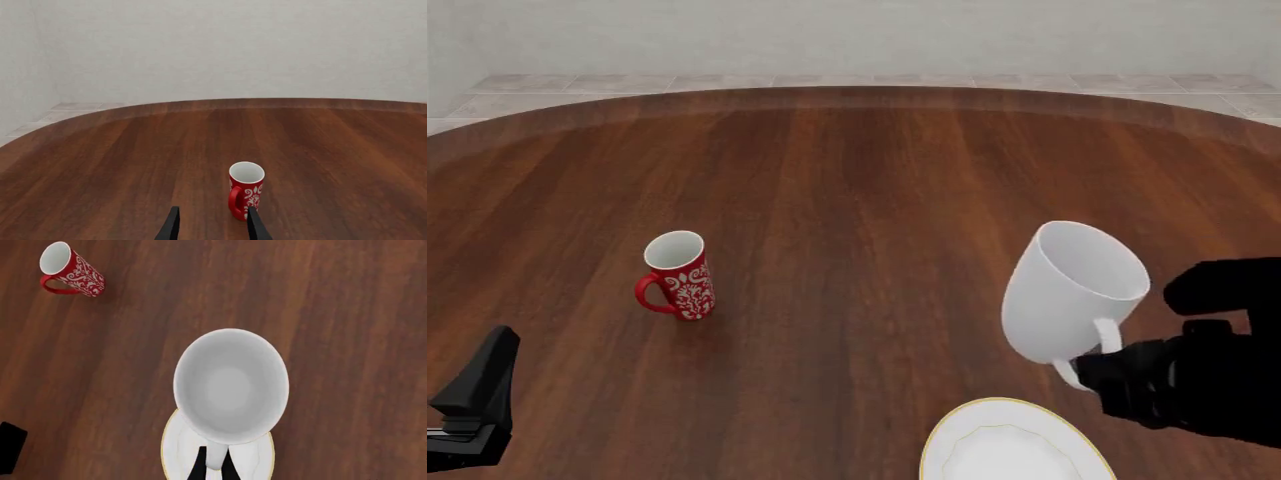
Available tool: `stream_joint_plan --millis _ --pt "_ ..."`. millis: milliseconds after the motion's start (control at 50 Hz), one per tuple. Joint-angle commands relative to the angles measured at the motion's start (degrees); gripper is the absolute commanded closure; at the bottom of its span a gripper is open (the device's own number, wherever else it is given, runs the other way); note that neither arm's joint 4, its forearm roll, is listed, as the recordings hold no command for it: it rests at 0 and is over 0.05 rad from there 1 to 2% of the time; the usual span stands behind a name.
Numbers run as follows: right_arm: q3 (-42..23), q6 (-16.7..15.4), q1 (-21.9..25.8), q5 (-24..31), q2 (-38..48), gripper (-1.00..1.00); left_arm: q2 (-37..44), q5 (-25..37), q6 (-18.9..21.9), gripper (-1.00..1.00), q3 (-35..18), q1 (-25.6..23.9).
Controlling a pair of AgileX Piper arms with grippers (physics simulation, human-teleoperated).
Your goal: Put the white mug on the plate.
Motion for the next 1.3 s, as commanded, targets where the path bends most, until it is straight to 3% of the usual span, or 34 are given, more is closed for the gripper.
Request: stream_joint_plan --millis 20,540,1300 --pt "1.9 -0.7 1.5 1.5 -3.0 1.0 0.0 0.0 0.0 -1.0 0.0 0.0" --pt "6.1 -0.4 5.9 2.7 -5.9 1.0 0.0 0.0 0.0 -1.0 0.0 0.0" --pt "15.6 1.7 9.5 -2.2 -6.7 1.0 0.0 0.0 0.0 -1.0 0.0 0.0"
